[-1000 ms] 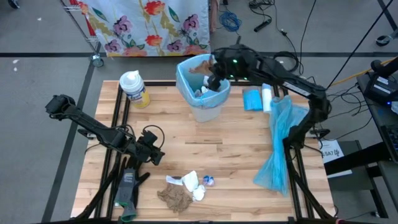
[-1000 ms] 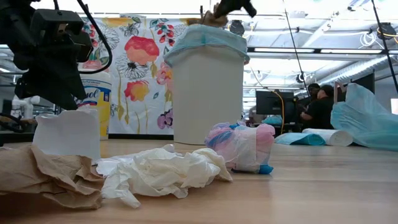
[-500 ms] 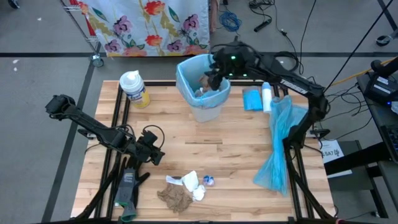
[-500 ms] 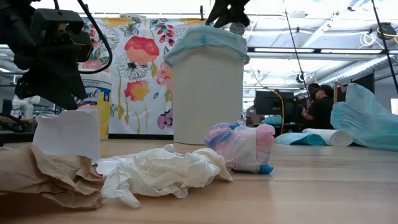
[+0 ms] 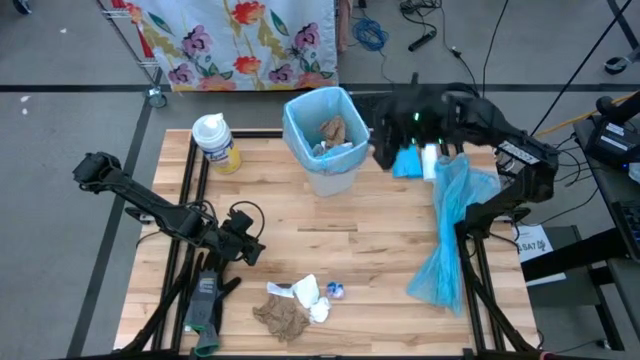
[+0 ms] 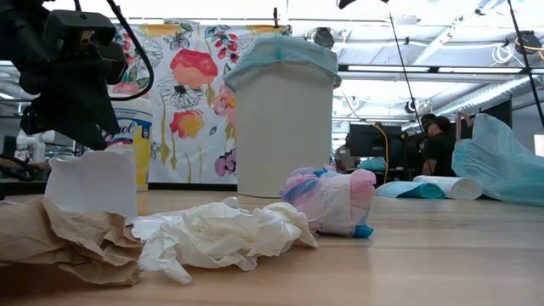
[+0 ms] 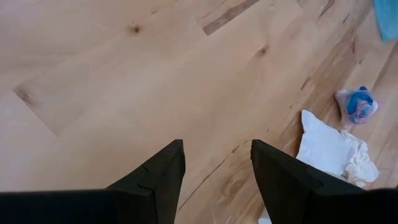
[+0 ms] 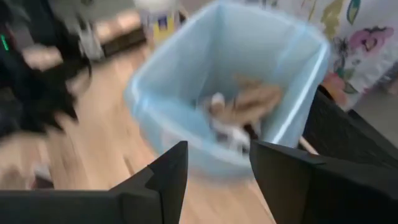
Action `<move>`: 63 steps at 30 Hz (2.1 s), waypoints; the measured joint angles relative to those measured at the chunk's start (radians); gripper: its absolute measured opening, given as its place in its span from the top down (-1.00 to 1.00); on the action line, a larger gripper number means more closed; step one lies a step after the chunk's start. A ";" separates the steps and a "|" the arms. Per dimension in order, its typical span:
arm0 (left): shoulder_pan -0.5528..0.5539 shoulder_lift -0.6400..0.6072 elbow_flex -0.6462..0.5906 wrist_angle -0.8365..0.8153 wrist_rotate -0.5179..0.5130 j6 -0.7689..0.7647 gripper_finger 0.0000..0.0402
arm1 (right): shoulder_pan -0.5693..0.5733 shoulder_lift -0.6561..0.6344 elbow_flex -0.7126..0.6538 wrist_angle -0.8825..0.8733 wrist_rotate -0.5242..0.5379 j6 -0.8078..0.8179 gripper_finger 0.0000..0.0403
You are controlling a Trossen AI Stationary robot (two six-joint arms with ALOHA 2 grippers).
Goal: Place trash/remove bag and relplace
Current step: Put the white black paper into the trash bin
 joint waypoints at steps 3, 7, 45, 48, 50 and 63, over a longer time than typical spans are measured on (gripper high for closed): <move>-0.001 0.000 0.000 0.012 0.001 0.000 0.07 | 0.095 -0.001 -0.034 -0.080 0.073 0.027 0.22; -0.002 0.005 0.000 0.094 0.024 0.011 0.07 | 0.210 -0.011 -0.188 -0.090 0.127 0.111 0.25; -0.072 0.539 0.203 0.304 0.281 1.061 0.38 | 0.713 -0.019 -1.049 0.624 0.082 0.854 0.26; -0.072 0.558 0.228 0.250 0.284 1.002 0.75 | 0.719 -0.019 -1.049 0.621 0.082 0.865 0.26; -0.069 0.557 0.262 0.167 0.284 0.977 0.93 | 0.722 -0.019 -1.049 0.620 0.083 0.866 0.26; 0.095 0.386 0.481 -0.200 0.264 0.967 0.99 | 0.710 -0.019 -1.049 0.612 0.202 0.830 0.26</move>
